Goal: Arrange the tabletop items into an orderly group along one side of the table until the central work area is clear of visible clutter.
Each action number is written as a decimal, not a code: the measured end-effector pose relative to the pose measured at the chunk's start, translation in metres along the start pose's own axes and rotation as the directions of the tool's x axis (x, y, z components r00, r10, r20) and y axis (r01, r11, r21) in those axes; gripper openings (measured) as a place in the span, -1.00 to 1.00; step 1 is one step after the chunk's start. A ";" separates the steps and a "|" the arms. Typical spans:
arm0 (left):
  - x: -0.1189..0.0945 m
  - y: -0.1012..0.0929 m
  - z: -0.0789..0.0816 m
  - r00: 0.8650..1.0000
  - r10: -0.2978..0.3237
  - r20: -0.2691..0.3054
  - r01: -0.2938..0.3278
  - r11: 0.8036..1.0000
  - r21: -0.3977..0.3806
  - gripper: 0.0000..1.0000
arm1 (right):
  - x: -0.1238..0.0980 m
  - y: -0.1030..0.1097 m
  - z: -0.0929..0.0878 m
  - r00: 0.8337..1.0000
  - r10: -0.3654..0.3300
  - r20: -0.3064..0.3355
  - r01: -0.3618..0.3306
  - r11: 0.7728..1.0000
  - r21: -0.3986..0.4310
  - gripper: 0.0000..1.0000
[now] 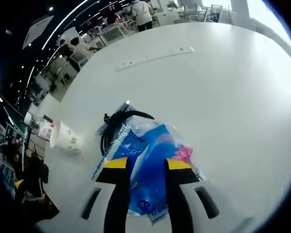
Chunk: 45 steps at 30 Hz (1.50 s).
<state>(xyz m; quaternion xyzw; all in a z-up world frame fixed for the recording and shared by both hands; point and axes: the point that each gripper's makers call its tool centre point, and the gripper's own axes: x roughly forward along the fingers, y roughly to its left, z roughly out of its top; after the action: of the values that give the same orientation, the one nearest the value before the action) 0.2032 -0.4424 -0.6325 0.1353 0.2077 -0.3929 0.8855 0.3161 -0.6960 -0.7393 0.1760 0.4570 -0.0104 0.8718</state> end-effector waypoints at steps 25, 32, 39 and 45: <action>-0.001 0.003 -0.005 1.000 0.016 -0.019 -0.016 1.000 0.022 0.90 | -0.009 0.005 -0.013 0.999 0.034 -0.022 -0.033 0.998 0.050 -1.00; -0.001 0.001 -0.006 1.000 0.003 -0.020 -0.003 1.000 0.001 0.93 | -0.015 0.012 -0.009 0.998 0.057 -0.008 -0.056 0.997 0.048 -1.00; 0.000 0.000 -0.005 1.000 -0.003 -0.016 0.003 1.000 -0.004 0.99 | -0.023 0.020 0.001 0.997 0.082 0.012 -0.082 0.996 0.015 -1.00; -0.001 0.001 -0.005 1.000 0.002 -0.018 -0.002 1.000 -0.001 0.99 | -0.029 0.025 0.007 0.995 0.103 0.003 -0.103 0.995 -0.013 -1.00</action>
<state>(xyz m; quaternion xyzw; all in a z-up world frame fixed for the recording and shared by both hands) 0.2024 -0.4395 -0.6364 0.1384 0.2158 -0.3908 0.8841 0.3093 -0.6791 -0.7051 0.1936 0.4459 0.0371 0.8731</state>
